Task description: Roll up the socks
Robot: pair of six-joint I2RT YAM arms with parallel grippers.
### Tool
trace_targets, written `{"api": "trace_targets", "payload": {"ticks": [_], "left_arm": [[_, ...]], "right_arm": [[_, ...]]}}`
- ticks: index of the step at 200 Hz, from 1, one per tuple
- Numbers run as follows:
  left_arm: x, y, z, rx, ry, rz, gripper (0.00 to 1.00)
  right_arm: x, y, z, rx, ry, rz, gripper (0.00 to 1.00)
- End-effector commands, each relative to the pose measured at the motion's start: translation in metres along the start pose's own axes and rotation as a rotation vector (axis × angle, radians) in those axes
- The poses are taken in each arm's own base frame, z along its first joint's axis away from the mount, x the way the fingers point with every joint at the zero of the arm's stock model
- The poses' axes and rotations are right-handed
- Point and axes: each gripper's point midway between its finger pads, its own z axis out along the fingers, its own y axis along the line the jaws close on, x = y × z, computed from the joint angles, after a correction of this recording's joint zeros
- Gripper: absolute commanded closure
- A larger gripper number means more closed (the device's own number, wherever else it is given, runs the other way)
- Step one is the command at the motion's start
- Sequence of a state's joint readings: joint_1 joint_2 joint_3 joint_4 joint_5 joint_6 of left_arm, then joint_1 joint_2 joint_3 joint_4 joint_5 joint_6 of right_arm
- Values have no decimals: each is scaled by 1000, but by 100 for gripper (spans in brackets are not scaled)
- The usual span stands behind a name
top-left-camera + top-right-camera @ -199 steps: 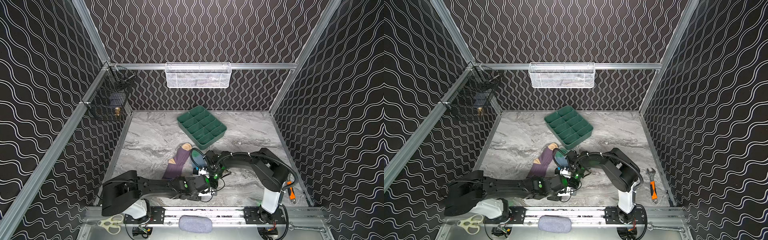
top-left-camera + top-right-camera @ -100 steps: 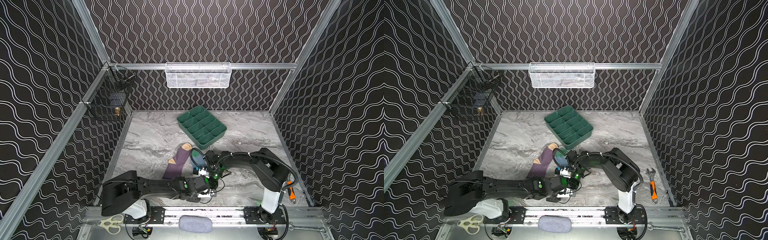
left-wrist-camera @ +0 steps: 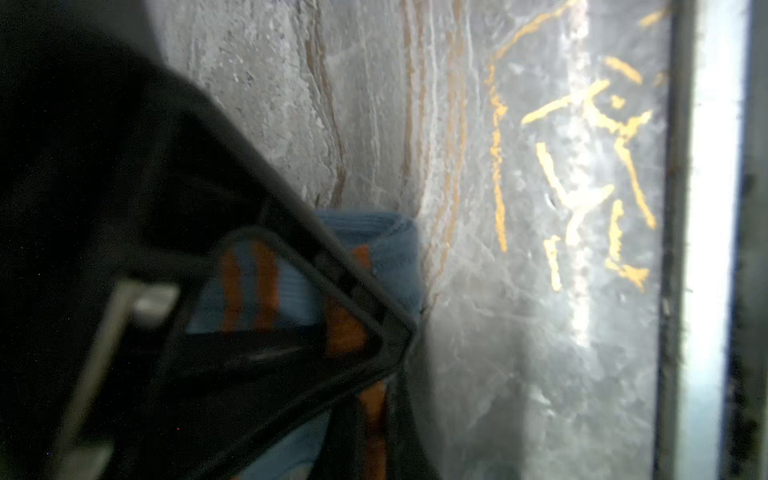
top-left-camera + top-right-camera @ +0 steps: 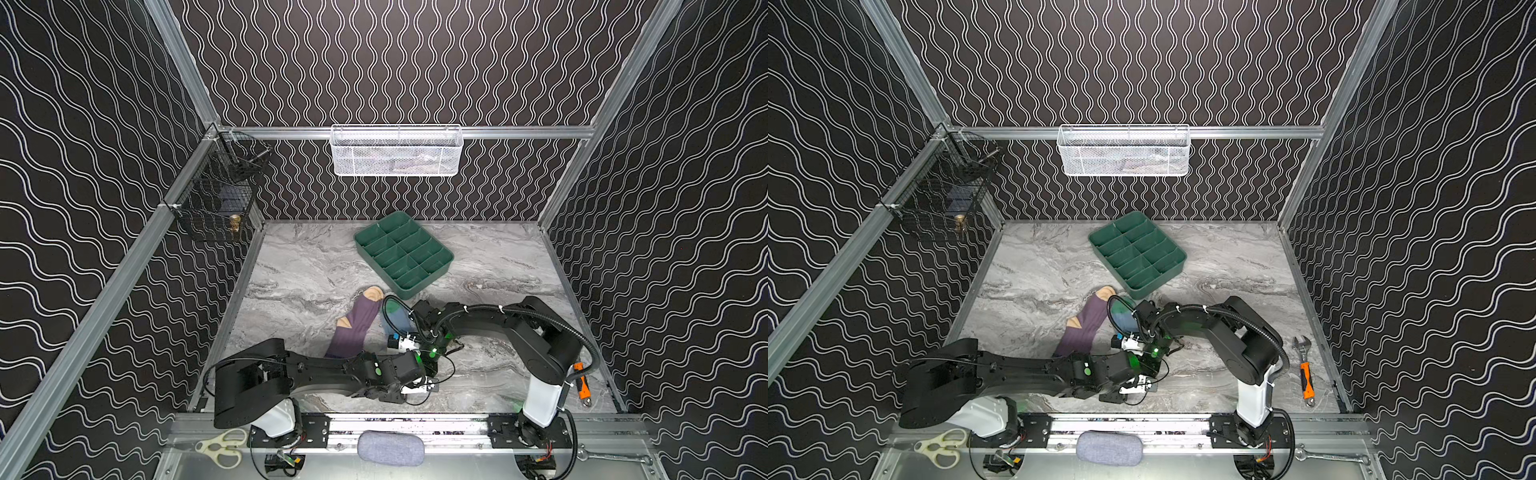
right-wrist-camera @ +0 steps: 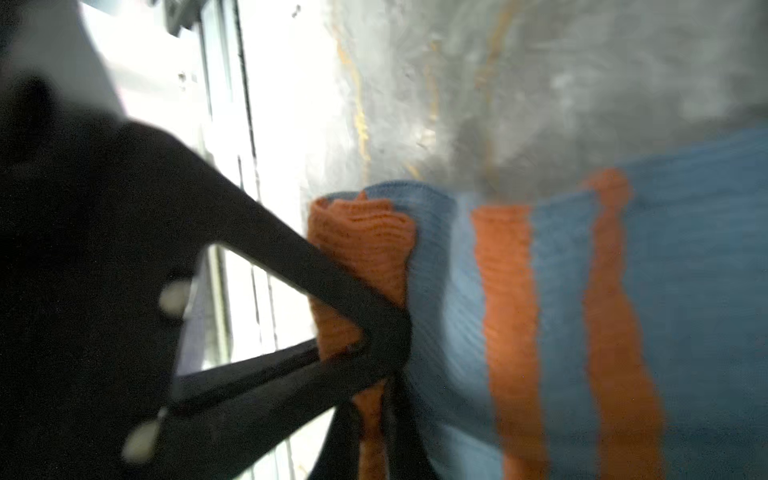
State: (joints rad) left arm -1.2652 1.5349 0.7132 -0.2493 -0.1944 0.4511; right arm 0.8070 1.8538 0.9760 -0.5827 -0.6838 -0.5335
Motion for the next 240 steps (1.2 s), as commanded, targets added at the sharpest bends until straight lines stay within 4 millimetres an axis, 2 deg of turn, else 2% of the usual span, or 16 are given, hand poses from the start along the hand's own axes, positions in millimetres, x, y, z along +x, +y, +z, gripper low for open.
{"api": "trace_targets", "payload": {"ticks": [1,33,61,85,113,130,142,148,155,164,177,190,217,240], "left_arm": [[26,-16,3,66,102,11,100],[30,-24,5,122,125,23,100],[31,-30,2,210,131,-8,100],[30,-28,-1,295,126,-57,100],[33,-20,-3,414,142,-155,100],[38,-13,0,485,163,-236,100],[40,-9,1,525,168,-283,100],[42,-8,2,538,172,-303,100],[44,-5,3,550,176,-321,100],[46,-1,5,556,185,-343,100],[48,3,7,570,197,-368,100],[52,6,12,581,219,-390,100],[57,10,22,622,246,-436,100],[60,15,30,625,256,-459,100]], "right_arm": [[12,-40,-10,246,62,-20,100],[1,-30,-34,300,-46,-44,66],[-11,-22,-73,409,-224,-62,54],[-19,-25,-130,591,-436,-40,48],[-18,-32,-227,991,-725,38,43],[-10,-14,-276,1166,-883,40,43],[-7,10,-292,1195,-972,-43,46],[-9,21,-289,1175,-981,-109,47],[-10,42,-288,1160,-1005,-227,48],[-10,60,-273,1120,-974,-351,47],[-6,75,-248,1088,-881,-475,46],[1,71,-223,1094,-738,-525,46],[22,50,-160,1091,-343,-624,47],[24,48,-123,1122,-168,-729,47]]}}
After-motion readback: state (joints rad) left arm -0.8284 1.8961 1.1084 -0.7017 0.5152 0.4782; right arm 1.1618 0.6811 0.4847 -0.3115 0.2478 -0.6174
